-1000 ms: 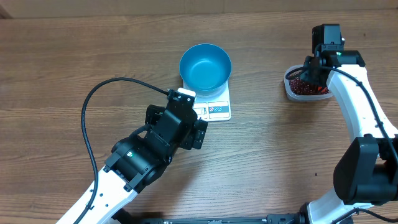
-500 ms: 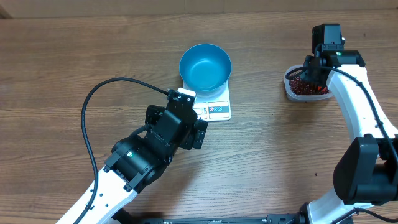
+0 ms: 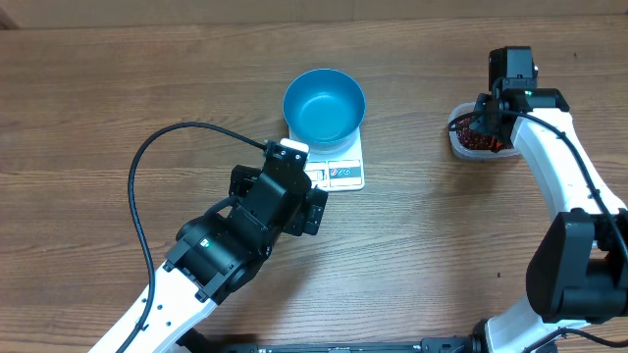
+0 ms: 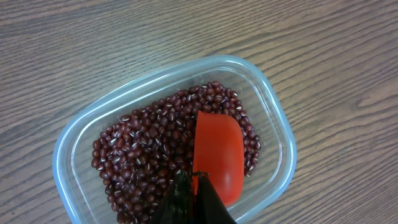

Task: Scoop item into bowl and weigh 150g on scale
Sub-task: 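Lower the red cup into the beans with the right gripper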

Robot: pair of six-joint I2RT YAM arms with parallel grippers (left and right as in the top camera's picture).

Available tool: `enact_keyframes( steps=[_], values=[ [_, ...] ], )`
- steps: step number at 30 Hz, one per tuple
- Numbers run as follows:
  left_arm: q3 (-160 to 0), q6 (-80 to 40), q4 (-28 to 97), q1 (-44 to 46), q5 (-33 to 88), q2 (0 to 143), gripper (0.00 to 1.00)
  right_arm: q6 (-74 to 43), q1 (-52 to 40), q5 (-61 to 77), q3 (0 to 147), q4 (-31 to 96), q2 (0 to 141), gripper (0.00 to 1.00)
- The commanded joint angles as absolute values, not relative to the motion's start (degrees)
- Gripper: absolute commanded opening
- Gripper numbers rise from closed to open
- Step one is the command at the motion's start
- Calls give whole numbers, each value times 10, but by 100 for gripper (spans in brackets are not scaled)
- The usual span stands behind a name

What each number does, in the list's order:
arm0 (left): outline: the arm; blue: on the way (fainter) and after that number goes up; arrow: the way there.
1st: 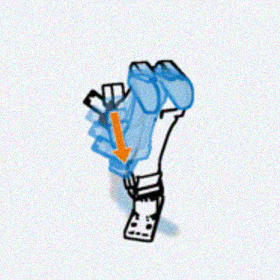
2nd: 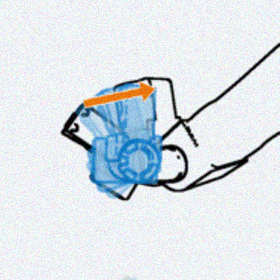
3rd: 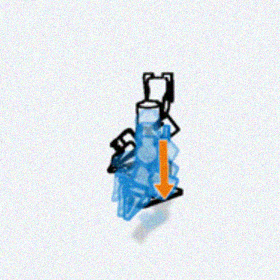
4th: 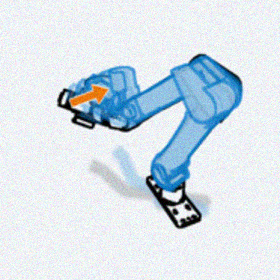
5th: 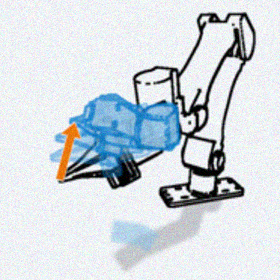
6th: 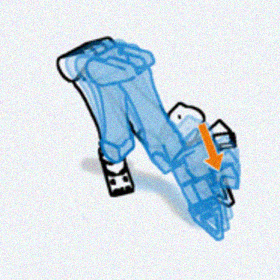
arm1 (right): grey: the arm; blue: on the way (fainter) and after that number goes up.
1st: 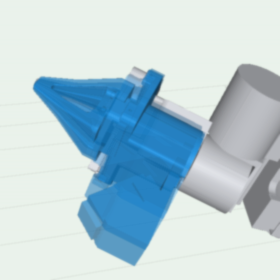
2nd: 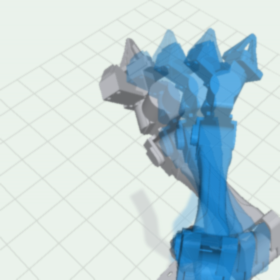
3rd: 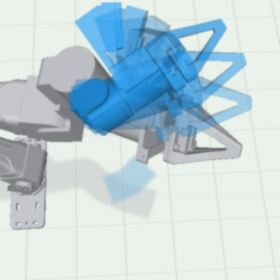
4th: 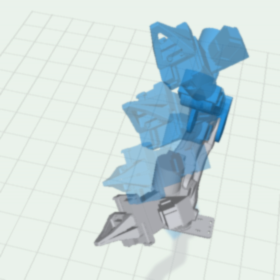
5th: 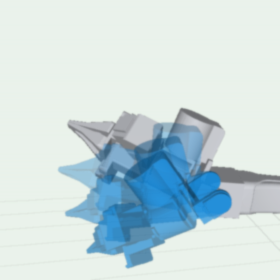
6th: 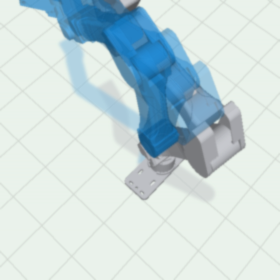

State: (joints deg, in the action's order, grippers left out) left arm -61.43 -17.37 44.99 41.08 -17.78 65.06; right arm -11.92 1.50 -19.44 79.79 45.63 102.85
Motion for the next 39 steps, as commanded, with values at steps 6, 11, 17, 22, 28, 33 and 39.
enact_keyframes(
  steps=[6, 11, 17, 22, 28, 33, 39],
  values=[
    [-612, -169, 448, 405, -180, 656, 99, -119, 17, -176, 791, 445, 1030, 4],
    [-612, -169, 448, 405, -180, 656, 100, -119, 17, -161, 780, 428, 1030, 4],
    [-612, -169, 448, 405, -180, 656, 99, -119, 17, -157, 771, 422, 1031, 4],
    [-612, -169, 448, 405, -180, 656, 100, -119, 17, -145, 771, 422, 1031, 4],
    [-612, -169, 448, 405, -180, 656, 99, -119, 17, -123, 771, 419, 1031, 4],
    [-612, -169, 448, 405, -180, 656, 100, -119, 17, -123, 771, 419, 1031, 4],
    [-612, -169, 448, 405, -180, 656, 99, -119, 17, -123, 770, 417, 1033, 4]
  ],
)
